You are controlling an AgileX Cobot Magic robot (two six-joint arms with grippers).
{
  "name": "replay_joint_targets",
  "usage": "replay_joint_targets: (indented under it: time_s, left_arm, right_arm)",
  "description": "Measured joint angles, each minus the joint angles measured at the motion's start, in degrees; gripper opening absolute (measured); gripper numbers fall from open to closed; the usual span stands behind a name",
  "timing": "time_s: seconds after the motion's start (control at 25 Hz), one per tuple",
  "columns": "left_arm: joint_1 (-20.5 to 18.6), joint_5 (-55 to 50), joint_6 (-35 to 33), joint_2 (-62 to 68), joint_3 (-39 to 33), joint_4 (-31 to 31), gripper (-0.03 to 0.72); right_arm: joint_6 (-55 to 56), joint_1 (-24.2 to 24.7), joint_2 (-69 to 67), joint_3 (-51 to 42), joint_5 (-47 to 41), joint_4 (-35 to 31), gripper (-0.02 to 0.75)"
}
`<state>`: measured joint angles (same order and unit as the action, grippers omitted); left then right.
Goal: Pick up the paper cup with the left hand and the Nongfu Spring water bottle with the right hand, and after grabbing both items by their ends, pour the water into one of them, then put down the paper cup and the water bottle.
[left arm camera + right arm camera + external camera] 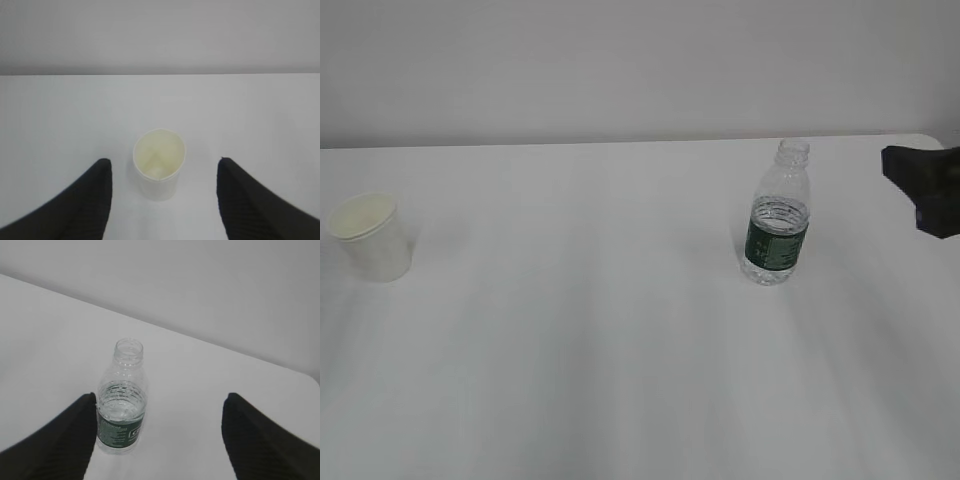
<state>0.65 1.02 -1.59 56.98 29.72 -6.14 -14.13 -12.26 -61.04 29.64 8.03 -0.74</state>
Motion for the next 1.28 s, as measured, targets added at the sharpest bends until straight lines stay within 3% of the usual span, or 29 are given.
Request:
replay_joint_targets:
  time_s: [0.68,1.0,1.28]
  left_arm:
    - [0.21,20.85,2.37,3.73,-12.37,-2.84,0.468]
    - [6.81,30.19,3.12,10.29,-18.54,-2.62,0.467]
    - [7.47,40.40,3.21,16.57,-25.37,-1.51,0.465]
  right_arm:
    - [7.74,-0.13,-7.42,-11.61,22.54,2.13,0.590]
    - [11.08,-0.13,-11.62,-15.58,29.41,5.51,0.590]
    - [12.71,-0.13,-15.73,-18.94,36.67,9.06,0.590]
